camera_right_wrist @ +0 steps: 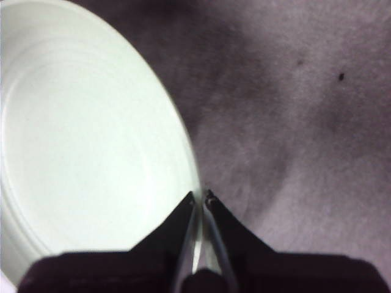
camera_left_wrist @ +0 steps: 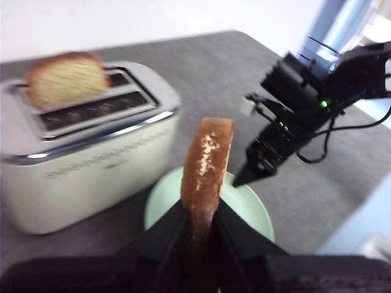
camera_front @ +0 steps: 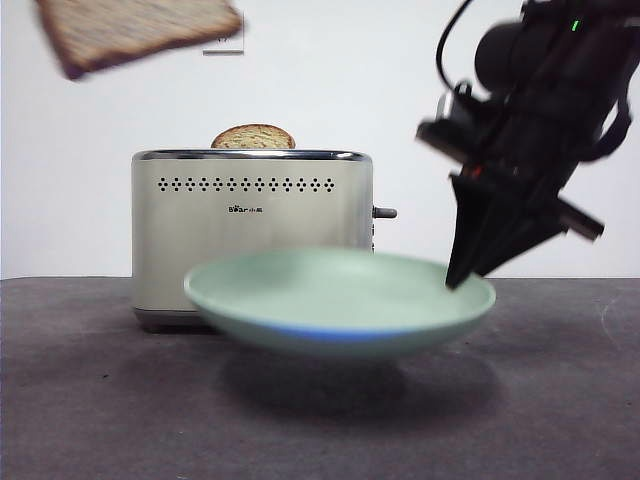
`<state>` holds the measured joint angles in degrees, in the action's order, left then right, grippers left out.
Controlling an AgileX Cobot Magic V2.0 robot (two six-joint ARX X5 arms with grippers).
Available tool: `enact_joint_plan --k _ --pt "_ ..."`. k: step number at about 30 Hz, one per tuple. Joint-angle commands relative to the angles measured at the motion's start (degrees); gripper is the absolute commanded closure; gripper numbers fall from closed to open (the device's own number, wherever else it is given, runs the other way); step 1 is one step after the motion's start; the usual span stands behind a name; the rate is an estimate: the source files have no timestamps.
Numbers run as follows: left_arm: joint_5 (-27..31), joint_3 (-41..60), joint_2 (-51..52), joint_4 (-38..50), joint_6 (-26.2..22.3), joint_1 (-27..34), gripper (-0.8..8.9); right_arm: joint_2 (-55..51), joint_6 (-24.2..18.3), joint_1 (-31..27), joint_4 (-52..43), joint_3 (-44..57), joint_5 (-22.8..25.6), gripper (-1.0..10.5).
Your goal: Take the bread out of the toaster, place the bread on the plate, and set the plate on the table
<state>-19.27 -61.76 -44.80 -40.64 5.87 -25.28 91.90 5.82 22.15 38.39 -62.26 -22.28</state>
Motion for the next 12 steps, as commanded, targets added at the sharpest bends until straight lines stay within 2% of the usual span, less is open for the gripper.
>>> enact_joint_plan --k 1,8,12 --pt "-6.3 0.3 -4.6 2.7 0.7 -0.1 8.22 -2.9 0.8 0.1 1.0 -0.1 -0.3 9.6" --pt "-24.5 0.3 -18.9 11.0 5.2 -0.1 8.22 -10.7 0.8 0.1 3.8 -0.1 -0.3 9.6" --pt "-28.6 0.3 -26.3 15.6 8.7 -0.1 8.21 -14.5 0.8 0.1 5.6 -0.1 -0.3 9.6"
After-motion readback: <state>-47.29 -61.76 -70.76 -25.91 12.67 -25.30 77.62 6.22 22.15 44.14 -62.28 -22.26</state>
